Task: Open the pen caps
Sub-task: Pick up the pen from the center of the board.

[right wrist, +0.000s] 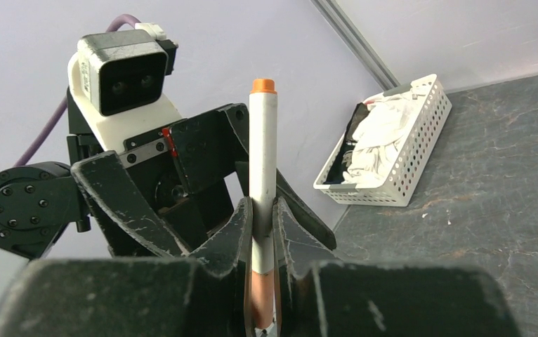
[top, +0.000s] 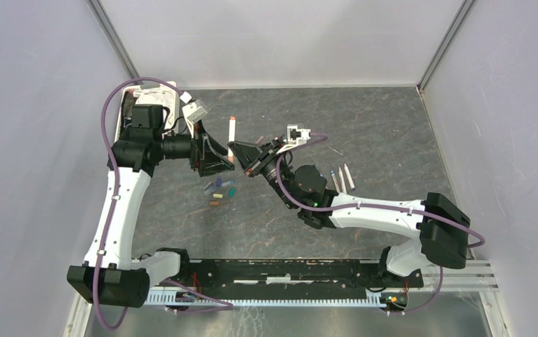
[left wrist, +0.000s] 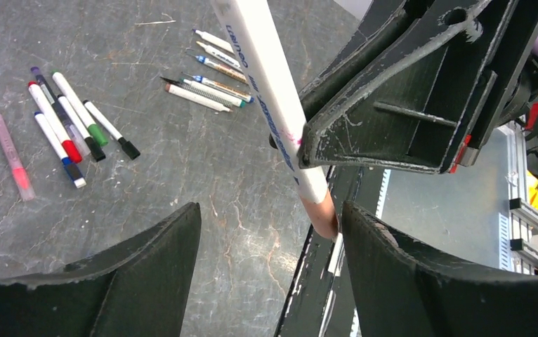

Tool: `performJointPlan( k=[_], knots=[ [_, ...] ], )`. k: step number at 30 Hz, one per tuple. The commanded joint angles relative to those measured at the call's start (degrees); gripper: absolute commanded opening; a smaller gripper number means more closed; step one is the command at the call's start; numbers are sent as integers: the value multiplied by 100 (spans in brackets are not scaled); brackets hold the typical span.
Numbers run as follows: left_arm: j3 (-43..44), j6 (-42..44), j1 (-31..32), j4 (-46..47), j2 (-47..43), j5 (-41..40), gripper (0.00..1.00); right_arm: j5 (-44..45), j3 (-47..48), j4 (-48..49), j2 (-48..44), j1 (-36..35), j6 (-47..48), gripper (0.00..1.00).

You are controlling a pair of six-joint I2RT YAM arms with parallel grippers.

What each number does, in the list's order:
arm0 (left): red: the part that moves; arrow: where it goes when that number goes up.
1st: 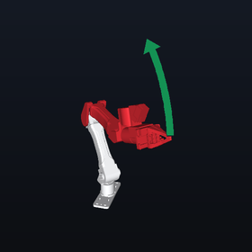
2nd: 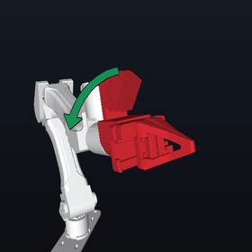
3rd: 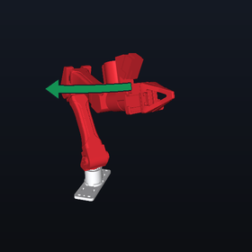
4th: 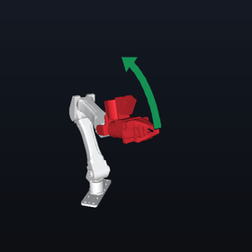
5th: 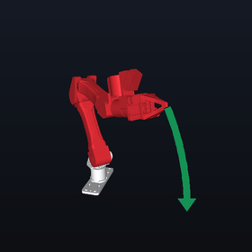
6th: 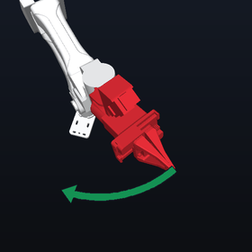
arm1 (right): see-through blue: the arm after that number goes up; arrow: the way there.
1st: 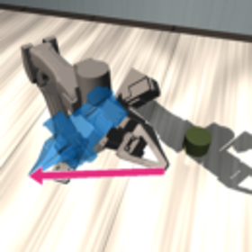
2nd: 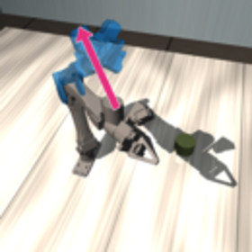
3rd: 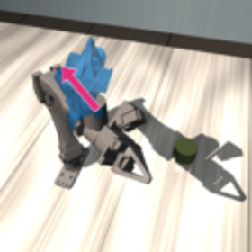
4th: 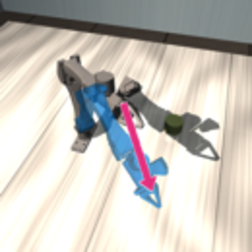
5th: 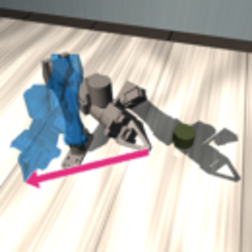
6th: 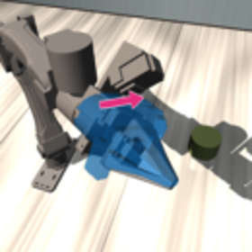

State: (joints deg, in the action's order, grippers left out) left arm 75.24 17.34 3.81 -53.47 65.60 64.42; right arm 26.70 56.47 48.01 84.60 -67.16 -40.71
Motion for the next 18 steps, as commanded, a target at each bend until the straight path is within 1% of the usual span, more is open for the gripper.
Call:
performJointPlan(
  k=[1, 10, 14, 16, 18],
  knots=[
    [-84, -422, 133, 389, -27, 223, 75, 215, 318, 468, 63, -83, 44, 0],
    [-97, -440, 177, 395, 40, 178, 31, 264, 289, 534, 175, -197, 84, 0],
    [-153, -345, 172, 400, 17, -10, 11, 347, 197, 551, 147, -214, 130, 0],
    [-191, -208, 172, 362, 10, -148, 3, 365, 105, 549, 114, -211, 141, 5],
    [-166, 107, 175, 210, 33, -378, 2, 389, -2, 476, 48, -211, 178, 18]
  ],
)
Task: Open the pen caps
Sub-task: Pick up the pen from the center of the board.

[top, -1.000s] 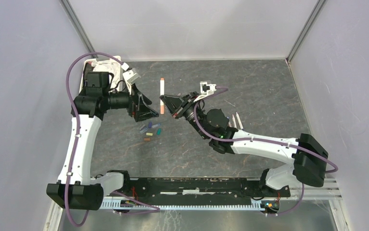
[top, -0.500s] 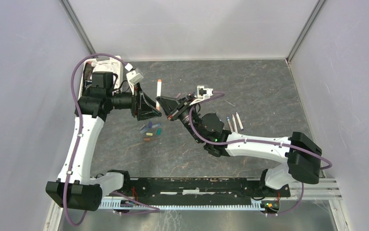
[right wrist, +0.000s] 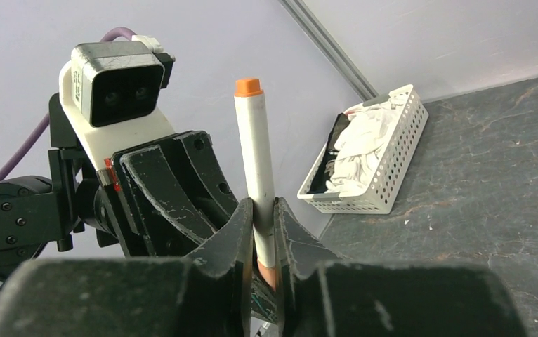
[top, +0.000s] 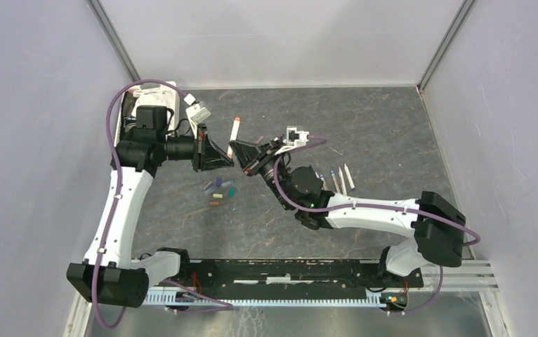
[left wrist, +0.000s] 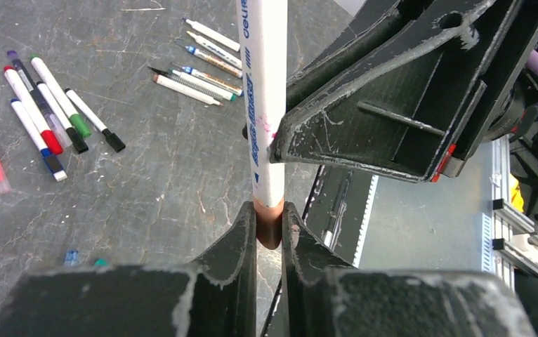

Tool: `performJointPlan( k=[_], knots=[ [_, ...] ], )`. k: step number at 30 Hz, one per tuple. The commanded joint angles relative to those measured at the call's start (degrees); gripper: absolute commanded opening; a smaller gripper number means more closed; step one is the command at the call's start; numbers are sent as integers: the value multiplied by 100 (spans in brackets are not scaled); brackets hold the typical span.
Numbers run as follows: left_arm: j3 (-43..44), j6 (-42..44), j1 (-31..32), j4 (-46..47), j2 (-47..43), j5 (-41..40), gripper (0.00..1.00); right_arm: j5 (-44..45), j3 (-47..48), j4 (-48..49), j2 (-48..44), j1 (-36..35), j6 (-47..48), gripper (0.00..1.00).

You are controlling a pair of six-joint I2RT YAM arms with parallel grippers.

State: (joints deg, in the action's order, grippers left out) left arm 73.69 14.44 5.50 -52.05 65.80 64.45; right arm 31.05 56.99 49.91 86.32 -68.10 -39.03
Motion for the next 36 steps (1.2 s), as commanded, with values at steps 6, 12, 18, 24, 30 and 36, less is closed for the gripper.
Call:
performJointPlan(
  k=[6, 12, 18, 24, 30, 36],
  knots=[
    [101, 2406, 67, -955, 102, -1676, 2, -991, -216, -1041, -749, 502, -16, 46],
    [-535, 4396, 410, -1545, -195, -3418, 2, -3391, 513, -3201, -956, 1628, 270, 68],
    [-899, 5395, 922, -1776, -681, -3947, 2, -5348, 1286, -4494, -271, 1954, 674, 69],
    [-838, 5640, 1319, -1847, -838, -4221, 2, -6858, 1279, -4211, 385, 1920, 207, 69],
    [-929, 5869, 1542, -1836, -897, -4574, 2, -7538, 1291, -3920, 782, 1751, -27, 69],
    [-1003, 6030, 1763, -1767, -926, -4813, 2, -7741, 1326, -3822, 1151, 1587, -130, 67]
  ],
)
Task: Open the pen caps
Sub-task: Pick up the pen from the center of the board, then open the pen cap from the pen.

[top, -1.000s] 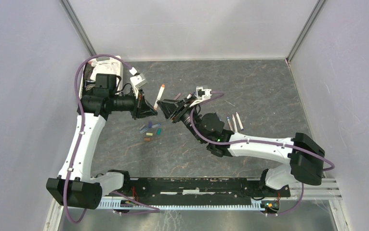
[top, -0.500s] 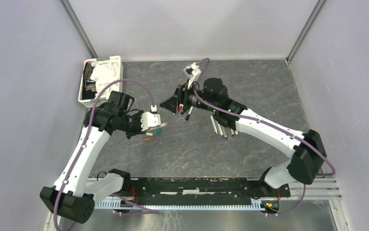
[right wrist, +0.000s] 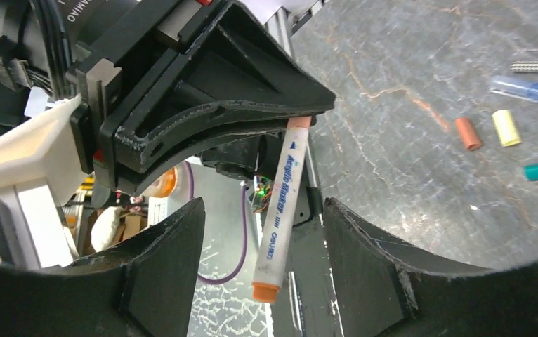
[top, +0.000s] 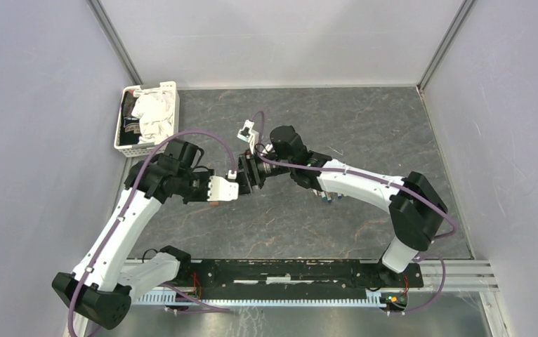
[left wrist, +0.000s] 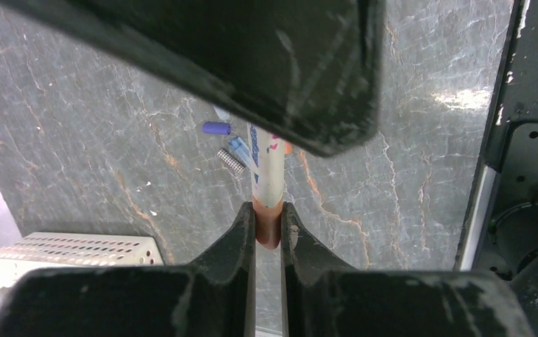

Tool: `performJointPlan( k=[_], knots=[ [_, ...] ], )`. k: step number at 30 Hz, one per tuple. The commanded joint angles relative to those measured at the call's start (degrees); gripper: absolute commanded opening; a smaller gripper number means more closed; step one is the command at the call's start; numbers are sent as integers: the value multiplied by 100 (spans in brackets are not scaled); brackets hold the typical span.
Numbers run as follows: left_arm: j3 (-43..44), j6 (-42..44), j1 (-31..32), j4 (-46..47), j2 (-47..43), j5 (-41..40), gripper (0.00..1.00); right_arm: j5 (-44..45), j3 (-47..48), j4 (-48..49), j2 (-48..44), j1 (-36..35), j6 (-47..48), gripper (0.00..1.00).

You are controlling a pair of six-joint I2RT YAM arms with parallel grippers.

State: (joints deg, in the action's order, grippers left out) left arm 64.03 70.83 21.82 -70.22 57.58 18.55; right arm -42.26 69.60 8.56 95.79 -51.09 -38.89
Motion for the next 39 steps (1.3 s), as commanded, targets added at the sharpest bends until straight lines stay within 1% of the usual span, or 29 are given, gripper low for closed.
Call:
performJointPlan(
  k=[1, 4, 9, 13, 14, 18, 20, 21, 22, 23, 24, 26, 28, 32, 35, 39],
  knots=[
    [-39, 419, 156, 58, -104, -236, 2, -429, 100, 313, 299, -145, -160, 66],
    [-16, 454, 270, 70, -92, -279, 2, -467, 286, 266, 575, -220, -196, 62],
    [-2, 389, 467, 44, -76, -304, 2, -445, 598, 241, 892, -271, -260, 60],
    [-54, 380, 608, -5, -80, -387, 2, -488, 717, 374, 1048, -270, -366, 51],
    [-71, 392, 638, -16, -87, -407, 2, -525, 721, 411, 1068, -270, -393, 48],
    [-95, 411, 721, -27, -97, -470, 2, -648, 681, 471, 1117, -270, -412, 17],
    [-72, 401, 734, -27, -83, -462, 3, -677, 613, 466, 1080, -267, -356, 6],
    [-40, 372, 735, -39, -72, -439, 9, -722, 579, 470, 1054, -270, -304, 3],
    [-7, 329, 736, -54, -53, -413, 27, -783, 537, 468, 1023, -270, -233, 0],
    [26, 271, 736, -76, -31, -376, 41, -809, 494, 412, 983, -264, -124, 0],
    [68, 209, 736, -141, -5, -321, 50, -810, 434, 340, 910, -250, 57, 0],
    [175, 73, 736, -255, 22, -125, 57, -819, 162, 354, 691, -226, 347, 0],
    [278, -37, 736, -361, 38, 97, 60, -864, -328, 786, 373, -168, 358, 0],
    [456, -366, 737, -432, 91, 634, 61, -1088, -1297, 2140, -133, -43, -170, 0],
    [506, -678, 736, -385, 174, 1034, 61, -1022, -1647, 2731, -329, -18, -389, 0],
    [433, -1164, 738, -284, 259, 1696, 61, -987, -1914, 3572, -344, -2, -985, 0]
  ],
)
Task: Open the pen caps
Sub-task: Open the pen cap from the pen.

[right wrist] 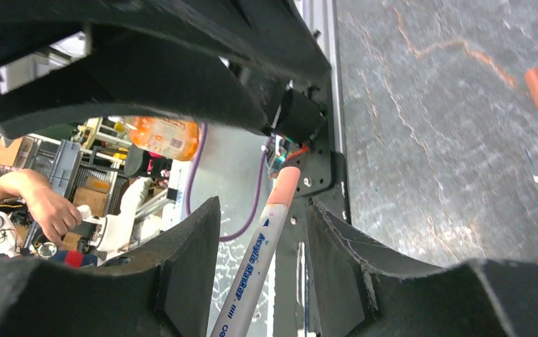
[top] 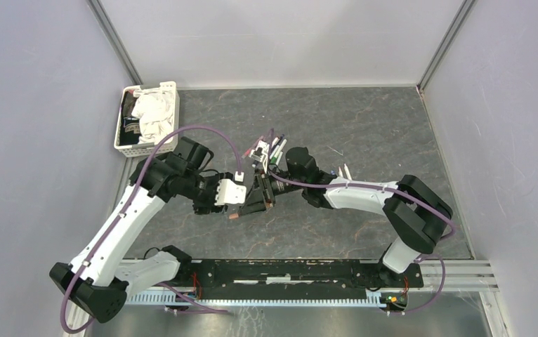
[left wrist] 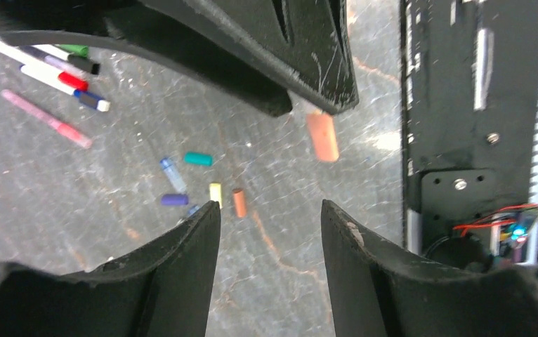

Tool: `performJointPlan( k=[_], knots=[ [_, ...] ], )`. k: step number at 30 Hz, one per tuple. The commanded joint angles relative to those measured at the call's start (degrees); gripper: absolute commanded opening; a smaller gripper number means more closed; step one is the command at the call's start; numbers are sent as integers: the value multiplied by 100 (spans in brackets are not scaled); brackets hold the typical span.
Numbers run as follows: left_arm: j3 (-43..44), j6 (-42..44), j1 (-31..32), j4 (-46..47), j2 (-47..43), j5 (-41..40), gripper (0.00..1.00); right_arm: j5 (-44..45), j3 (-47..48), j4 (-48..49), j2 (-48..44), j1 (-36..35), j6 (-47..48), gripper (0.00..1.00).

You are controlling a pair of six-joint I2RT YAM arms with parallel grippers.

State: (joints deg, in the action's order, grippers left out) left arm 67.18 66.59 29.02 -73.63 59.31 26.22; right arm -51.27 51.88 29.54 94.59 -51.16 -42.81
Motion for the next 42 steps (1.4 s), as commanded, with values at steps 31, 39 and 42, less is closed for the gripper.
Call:
performJointPlan(
  k=[31, 39, 42],
  knots=[
    [-929, -2456, -10, 1638, 149, 1404, 59, 291, -107, 1659, 16, 424, -1349, 0],
    [-693, -1298, -10, 488, 521, 1563, 11, 269, -262, 1915, -9, 424, -1465, 0],
    [-568, -1221, -19, 550, 407, 1331, 3, 209, -348, 1813, -49, 422, -1348, 0]
  ],
)
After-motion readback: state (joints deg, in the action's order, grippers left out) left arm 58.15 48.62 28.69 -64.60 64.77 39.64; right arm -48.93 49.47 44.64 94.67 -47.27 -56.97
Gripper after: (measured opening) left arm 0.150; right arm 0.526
